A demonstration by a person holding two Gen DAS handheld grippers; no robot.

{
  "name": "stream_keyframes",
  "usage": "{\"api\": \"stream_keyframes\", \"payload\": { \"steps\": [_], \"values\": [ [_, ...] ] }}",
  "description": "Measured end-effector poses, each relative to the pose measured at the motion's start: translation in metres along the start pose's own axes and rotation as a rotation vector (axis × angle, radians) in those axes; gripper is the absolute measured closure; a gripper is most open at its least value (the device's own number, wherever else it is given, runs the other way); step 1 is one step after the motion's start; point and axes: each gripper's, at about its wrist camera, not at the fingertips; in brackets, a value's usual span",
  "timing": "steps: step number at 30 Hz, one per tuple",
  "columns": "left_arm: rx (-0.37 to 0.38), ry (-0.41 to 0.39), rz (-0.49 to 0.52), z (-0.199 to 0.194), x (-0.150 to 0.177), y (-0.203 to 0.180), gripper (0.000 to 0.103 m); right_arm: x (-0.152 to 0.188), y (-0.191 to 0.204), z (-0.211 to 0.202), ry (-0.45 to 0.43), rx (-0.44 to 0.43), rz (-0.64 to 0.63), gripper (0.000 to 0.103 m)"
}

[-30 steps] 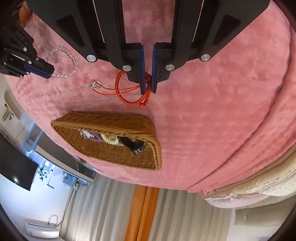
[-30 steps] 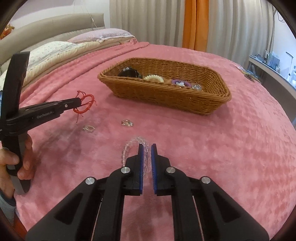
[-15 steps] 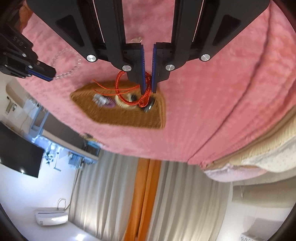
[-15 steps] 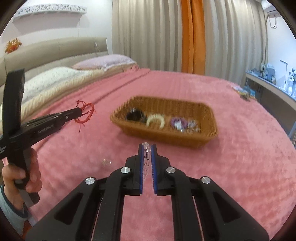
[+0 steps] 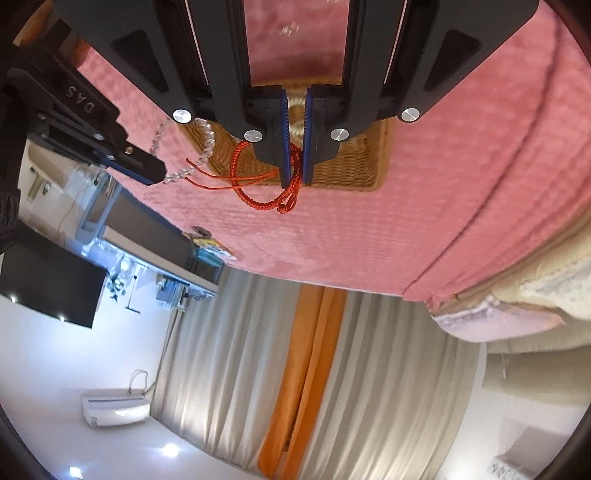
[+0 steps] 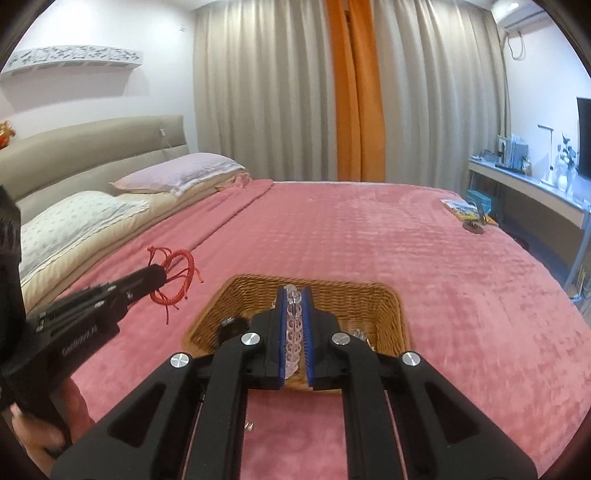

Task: Organize jewelry
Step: 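Carry the bead bracelet and red string over the basket, then open both tools to drop the bracelets into the basket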

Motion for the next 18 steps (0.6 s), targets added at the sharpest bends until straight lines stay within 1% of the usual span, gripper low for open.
{"api": "stream_keyframes", "payload": {
  "steps": [3, 5, 7, 10, 12, 14, 16, 18],
  "values": [
    [0.001, 0.05, -0.045, 0.039, 0.007, 0.008, 0.099, 0.004, -0.012, 0.034, 0.045, 0.0, 0.044, 0.097],
    [-0.008, 0.078, -0.049, 0.063, 0.013, 0.012, 0.099, 0.009, -0.021, 0.061, 0.082, 0.014, 0.066, 0.097],
    [-0.011, 0.107, -0.047, 0.084, 0.02, 0.013, 0.099, 0.016, -0.03, 0.083, 0.117, 0.009, 0.086, 0.097],
    [0.015, 0.148, -0.062, 0.103, 0.036, 0.018, 0.099, 0.033, -0.04, 0.108, 0.169, 0.003, 0.106, 0.097],
    [0.011, 0.17, -0.058, 0.11, 0.046, 0.022, 0.099, 0.048, -0.043, 0.118, 0.2, 0.01, 0.106, 0.097],
    [-0.001, 0.198, -0.05, 0.117, 0.055, 0.027, 0.099, 0.057, -0.042, 0.125, 0.22, 0.016, 0.101, 0.097],
    [-0.017, 0.204, -0.045, 0.12, 0.056, 0.029, 0.099, 0.059, -0.045, 0.13, 0.237, 0.017, 0.116, 0.097],
    [-0.016, 0.198, -0.044, 0.118, 0.055, 0.03, 0.099, 0.059, -0.05, 0.128, 0.228, 0.024, 0.131, 0.097]
  ]
}}
Point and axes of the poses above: each gripper's, at about its wrist camera, not at the fingertips, and z roughly the way its jaws point, y to its left, x to its underside
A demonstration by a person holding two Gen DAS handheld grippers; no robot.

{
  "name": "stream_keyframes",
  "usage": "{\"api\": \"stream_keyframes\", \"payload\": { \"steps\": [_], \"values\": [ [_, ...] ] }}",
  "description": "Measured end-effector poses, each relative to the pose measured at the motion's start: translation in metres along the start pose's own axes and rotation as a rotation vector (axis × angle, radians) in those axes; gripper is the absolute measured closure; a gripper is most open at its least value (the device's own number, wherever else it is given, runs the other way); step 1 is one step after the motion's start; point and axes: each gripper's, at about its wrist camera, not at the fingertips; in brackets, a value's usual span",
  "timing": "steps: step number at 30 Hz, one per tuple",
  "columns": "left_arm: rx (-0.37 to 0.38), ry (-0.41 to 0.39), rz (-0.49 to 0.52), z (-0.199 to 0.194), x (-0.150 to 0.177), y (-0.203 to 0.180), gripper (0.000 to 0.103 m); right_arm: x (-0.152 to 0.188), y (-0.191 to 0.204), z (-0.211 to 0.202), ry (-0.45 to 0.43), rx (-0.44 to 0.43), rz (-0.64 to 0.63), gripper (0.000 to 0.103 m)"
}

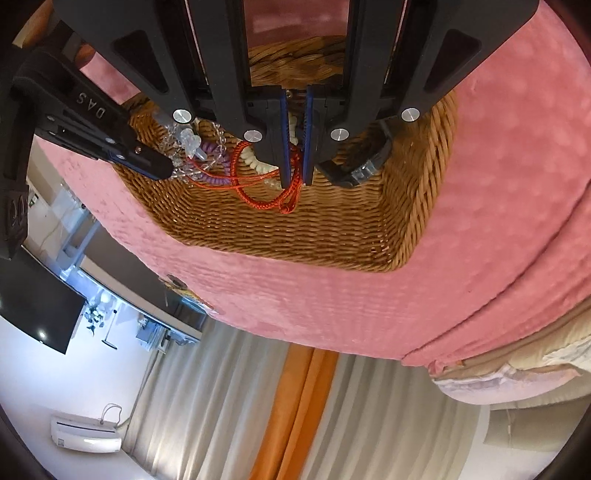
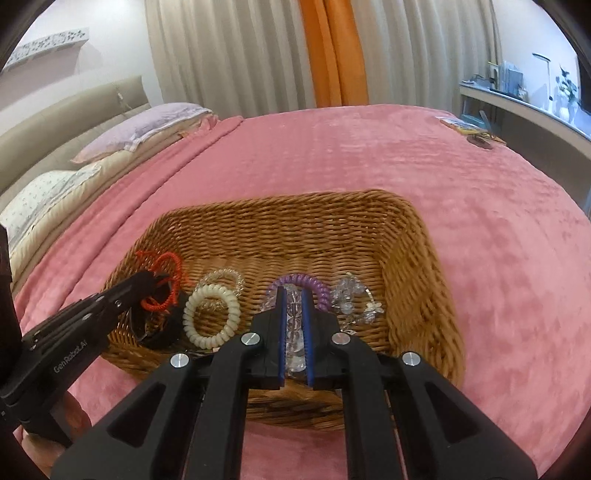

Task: Organize jewelry
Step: 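Open both tools to drop the bracelets into the basket, then grasp a silver ring charm with the right tool while the left tool grasps another silver charm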

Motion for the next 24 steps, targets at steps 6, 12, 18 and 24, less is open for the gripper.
{"api": "stream_keyframes", "payload": {
  "steps": [6, 12, 18, 24],
  "values": [
    [-0.016, -0.008, 0.012, -0.003, -0.001, -0.001, 0.098, 0.001, -0.009, 0.001, -0.012, 0.01, 0.023, 0.096],
    [0.027, -0.012, -0.009, -0.009, -0.002, 0.002, 0.081, 0.003, -0.005, -0.007, -0.066, 0.056, -0.005, 0.079],
    [0.06, -0.048, -0.047, -0.037, -0.008, 0.009, 0.075, 0.004, -0.002, -0.032, -0.155, 0.072, -0.014, 0.072],
    [0.078, -0.077, -0.118, -0.095, 0.003, 0.032, 0.065, 0.029, 0.023, -0.077, -0.224, 0.087, -0.073, 0.072]
  ]
}}
Point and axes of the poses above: each gripper's, at about its wrist camera, not at the fingertips, and z roughly the way its jaws point, y to its left, x to its underside
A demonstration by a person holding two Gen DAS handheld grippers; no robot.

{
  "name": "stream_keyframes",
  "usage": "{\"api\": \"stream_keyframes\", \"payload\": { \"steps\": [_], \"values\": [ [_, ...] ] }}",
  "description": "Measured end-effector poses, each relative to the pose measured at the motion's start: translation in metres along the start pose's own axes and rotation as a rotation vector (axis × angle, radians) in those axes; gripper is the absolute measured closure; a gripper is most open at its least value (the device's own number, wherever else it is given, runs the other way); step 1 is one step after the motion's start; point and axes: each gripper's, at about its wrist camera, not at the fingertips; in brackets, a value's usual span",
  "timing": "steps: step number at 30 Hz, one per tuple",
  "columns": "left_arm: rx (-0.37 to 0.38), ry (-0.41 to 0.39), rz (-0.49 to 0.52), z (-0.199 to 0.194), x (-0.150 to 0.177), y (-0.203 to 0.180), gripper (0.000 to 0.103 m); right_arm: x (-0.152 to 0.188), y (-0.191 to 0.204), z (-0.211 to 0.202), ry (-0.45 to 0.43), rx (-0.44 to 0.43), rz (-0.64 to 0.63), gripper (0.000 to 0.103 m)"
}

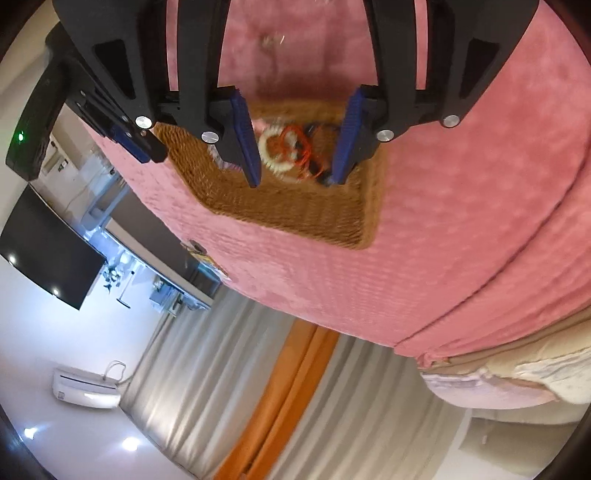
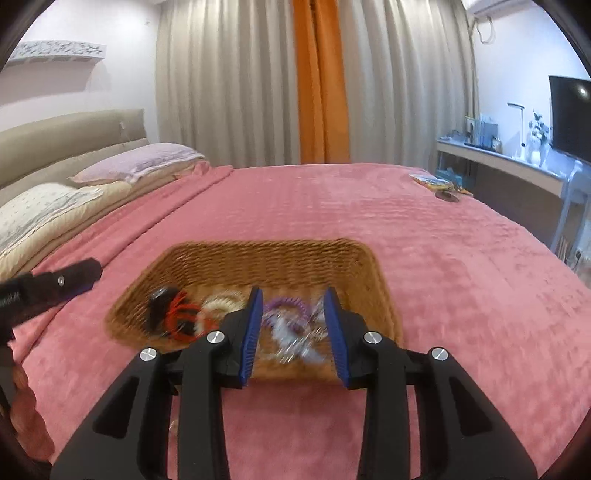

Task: Organize jewelry
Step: 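Grasp a silver ring charm with the right tool while the left tool grasps another silver charm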

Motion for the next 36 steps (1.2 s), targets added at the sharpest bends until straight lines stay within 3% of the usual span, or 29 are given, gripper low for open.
{"api": "stream_keyframes", "payload": {
  "steps": [5, 10, 16, 23, 30, 36],
  "values": [
    [-0.068, 0.074, 0.046, -0.031, 0.028, 0.009, 0.065, 0.027, 0.031, -0.025, 0.067, -0.08, -0.062, 0.072],
    [-0.046, 0.159, 0.042, -0.043, 0.058, 0.022, 0.065, 0.054, 0.053, -0.025, 0.164, -0.123, -0.105, 0.072],
    [-0.01, 0.246, 0.054, -0.031, 0.087, 0.033, 0.065, 0.071, 0.062, -0.012, 0.224, -0.161, -0.153, 0.072],
    [0.011, 0.263, 0.08, -0.027, 0.093, 0.031, 0.065, 0.074, 0.072, -0.002, 0.278, -0.165, -0.194, 0.072],
    [-0.013, 0.331, 0.142, -0.01, 0.103, 0.019, 0.07, 0.075, 0.073, 0.026, 0.43, -0.261, -0.166, 0.072],
    [-0.007, 0.365, 0.178, -0.004, 0.106, 0.014, 0.07, 0.074, 0.076, 0.043, 0.477, -0.247, -0.159, 0.072]
  ]
}}
Point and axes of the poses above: each gripper's, at about its wrist camera, not at the fingertips, and z roughly the way its jaws point, y to its left, x to its underside
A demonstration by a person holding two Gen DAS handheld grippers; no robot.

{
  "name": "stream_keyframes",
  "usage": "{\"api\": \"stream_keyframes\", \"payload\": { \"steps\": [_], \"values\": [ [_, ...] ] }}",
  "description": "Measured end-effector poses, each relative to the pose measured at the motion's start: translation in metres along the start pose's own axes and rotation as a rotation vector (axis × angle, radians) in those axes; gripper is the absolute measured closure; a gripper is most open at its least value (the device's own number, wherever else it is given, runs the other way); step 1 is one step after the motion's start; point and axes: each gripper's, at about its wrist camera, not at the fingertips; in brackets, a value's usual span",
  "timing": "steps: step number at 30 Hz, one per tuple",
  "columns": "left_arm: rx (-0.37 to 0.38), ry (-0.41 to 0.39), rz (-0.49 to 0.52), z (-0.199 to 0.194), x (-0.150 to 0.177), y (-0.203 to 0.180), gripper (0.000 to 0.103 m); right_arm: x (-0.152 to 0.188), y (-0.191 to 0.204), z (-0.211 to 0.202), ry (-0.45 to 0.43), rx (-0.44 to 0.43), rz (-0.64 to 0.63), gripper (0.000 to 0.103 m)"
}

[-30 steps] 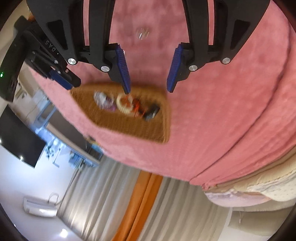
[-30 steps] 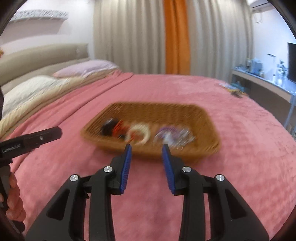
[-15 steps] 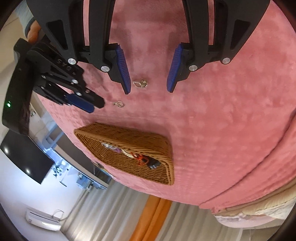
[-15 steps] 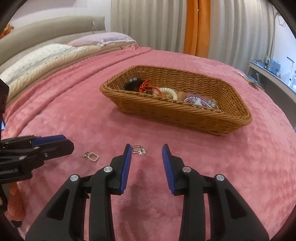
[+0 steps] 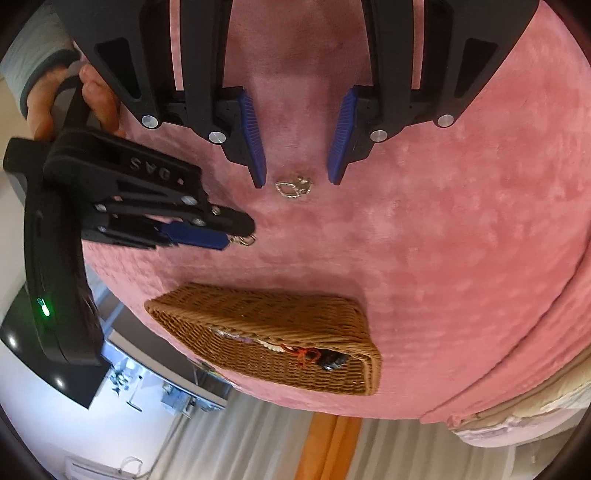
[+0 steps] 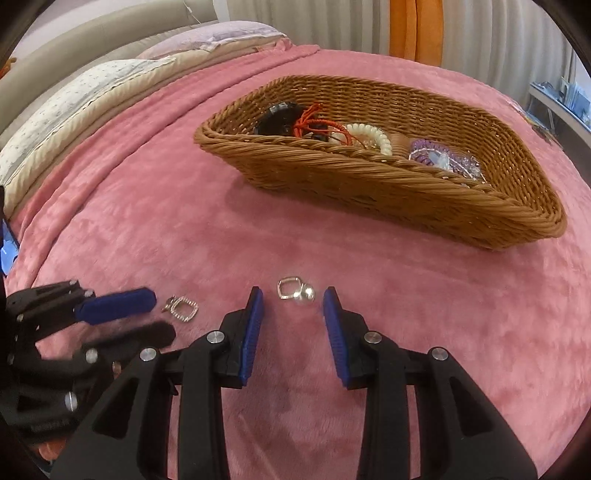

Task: Organize jewelry
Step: 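Grasp a silver ring charm with the right tool while the left tool grasps another silver charm, then carry both silver charms over the basket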

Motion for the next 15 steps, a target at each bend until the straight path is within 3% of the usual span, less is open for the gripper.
{"api": "stream_keyframes", "payload": {
  "steps": [2, 6, 15],
  "values": [
    [-0.015, 0.005, 0.019, 0.001, 0.001, -0.004, 0.07, -0.002, 0.0, 0.003, 0.008, 0.003, 0.002, 0.072],
    [-0.048, 0.008, 0.049, 0.004, 0.0, -0.009, 0.07, -0.002, 0.005, 0.002, -0.005, 0.019, -0.014, 0.085],
    [-0.078, 0.024, 0.12, 0.015, -0.008, -0.021, 0.07, 0.006, -0.002, -0.009, -0.03, 0.021, 0.032, 0.085]
  ]
}}
Point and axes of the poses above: each gripper's, at about its wrist camera, not at the fingertips, and z roughly the way its jaws point, y to its left, x to its underside
